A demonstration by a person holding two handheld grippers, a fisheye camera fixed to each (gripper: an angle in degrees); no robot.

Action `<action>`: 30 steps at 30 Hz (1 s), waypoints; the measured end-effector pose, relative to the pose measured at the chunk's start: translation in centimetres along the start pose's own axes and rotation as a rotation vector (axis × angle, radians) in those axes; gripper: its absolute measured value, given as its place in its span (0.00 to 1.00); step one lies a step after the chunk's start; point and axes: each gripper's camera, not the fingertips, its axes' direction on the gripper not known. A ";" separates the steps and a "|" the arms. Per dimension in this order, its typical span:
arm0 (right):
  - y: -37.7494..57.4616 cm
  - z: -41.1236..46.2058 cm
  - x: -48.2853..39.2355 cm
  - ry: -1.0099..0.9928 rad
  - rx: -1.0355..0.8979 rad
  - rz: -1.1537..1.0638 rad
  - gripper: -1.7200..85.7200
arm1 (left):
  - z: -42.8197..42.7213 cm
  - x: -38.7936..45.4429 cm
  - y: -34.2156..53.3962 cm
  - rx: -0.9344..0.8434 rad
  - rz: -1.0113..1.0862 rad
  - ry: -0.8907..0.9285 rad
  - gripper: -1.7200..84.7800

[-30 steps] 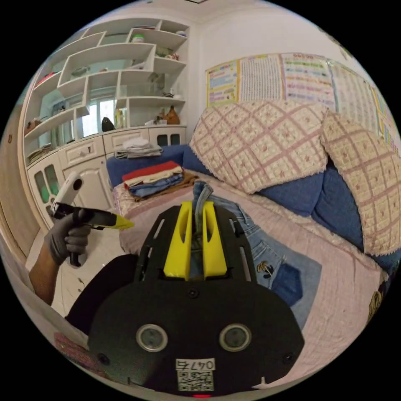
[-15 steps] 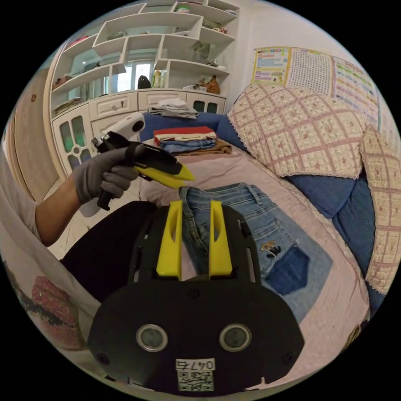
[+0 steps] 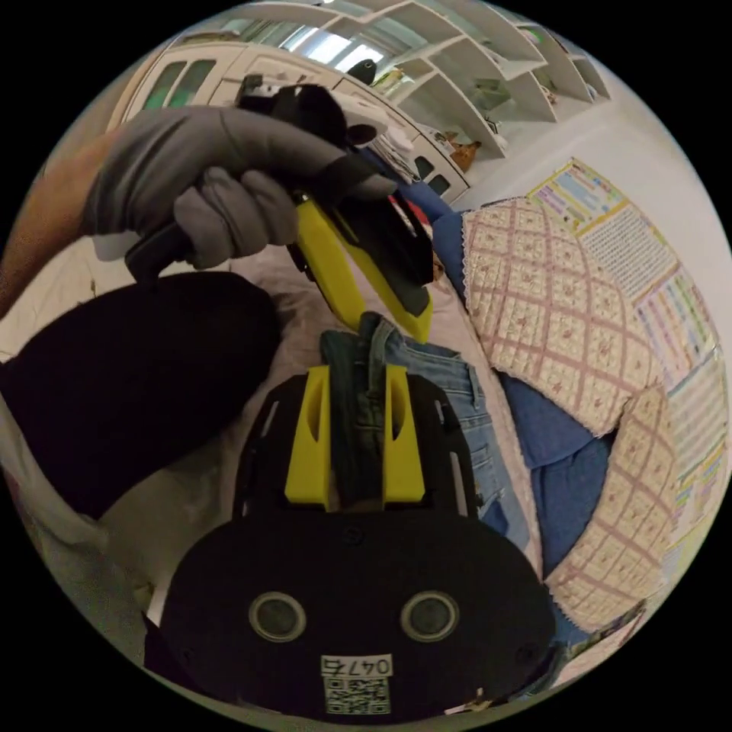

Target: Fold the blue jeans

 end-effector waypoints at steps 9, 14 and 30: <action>5.0 -1.8 8.4 -0.316 0.092 0.405 0.03 | 0.8 2.0 -3.1 0.068 -0.052 0.126 0.22; 8.2 -3.2 11.1 -0.342 0.124 0.459 0.04 | 2.8 3.7 -5.0 0.031 -0.061 0.188 0.23; 37.3 -8.4 28.6 -0.450 -0.035 1.389 0.13 | 7.9 10.9 -11.8 0.010 -0.065 0.171 0.15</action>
